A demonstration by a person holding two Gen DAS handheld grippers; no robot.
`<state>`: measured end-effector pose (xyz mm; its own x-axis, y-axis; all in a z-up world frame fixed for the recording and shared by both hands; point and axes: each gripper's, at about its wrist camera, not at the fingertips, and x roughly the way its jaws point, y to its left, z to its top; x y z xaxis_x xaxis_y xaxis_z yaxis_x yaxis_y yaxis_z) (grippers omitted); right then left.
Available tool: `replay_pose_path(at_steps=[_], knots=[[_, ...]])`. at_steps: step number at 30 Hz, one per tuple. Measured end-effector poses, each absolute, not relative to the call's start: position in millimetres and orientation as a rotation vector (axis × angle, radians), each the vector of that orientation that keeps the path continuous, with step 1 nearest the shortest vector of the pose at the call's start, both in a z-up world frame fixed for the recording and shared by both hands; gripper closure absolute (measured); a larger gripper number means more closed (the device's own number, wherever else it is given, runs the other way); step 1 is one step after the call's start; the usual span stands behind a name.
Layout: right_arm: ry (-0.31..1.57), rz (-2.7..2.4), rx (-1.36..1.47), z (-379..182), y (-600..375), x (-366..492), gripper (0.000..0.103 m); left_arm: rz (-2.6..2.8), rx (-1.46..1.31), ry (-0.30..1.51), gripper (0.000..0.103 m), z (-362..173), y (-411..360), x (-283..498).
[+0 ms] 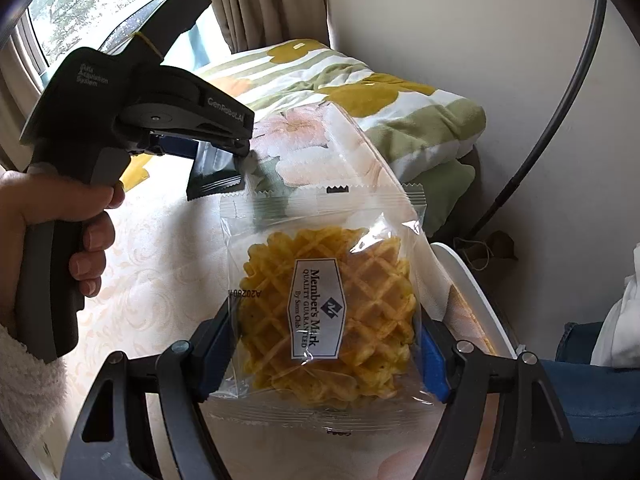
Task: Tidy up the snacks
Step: 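Carry both items over the yellow box and open both tools to drop them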
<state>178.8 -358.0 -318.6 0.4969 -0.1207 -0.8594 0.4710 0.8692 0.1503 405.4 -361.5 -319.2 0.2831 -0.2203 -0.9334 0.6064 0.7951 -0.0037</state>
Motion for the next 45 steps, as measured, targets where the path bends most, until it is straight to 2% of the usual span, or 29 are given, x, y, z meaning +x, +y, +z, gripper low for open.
replay_pose_path(at_steps=[11,22,34,45], knots=[[0.952,-0.351,0.376,-302.9,-360.0,171.2,0.030,-0.567,0.347,1.133,0.057,-295.0,-344.5,389.5],[0.843,-0.248,0.322,-239.8,-359.7,161.9,0.030,-0.491,0.196,0.998,0.057,-197.4,-282.2,359.2],[0.775,0.079,0.153,-141.7,-303.3,206.8,0.030,-0.291,-0.012,0.860,0.057,-94.8,-134.4,326.9],[0.704,0.292,0.097,-94.1,-166.1,256.1,0.030,-0.118,-0.082,0.858,0.057,-82.2,34.0,344.1]])
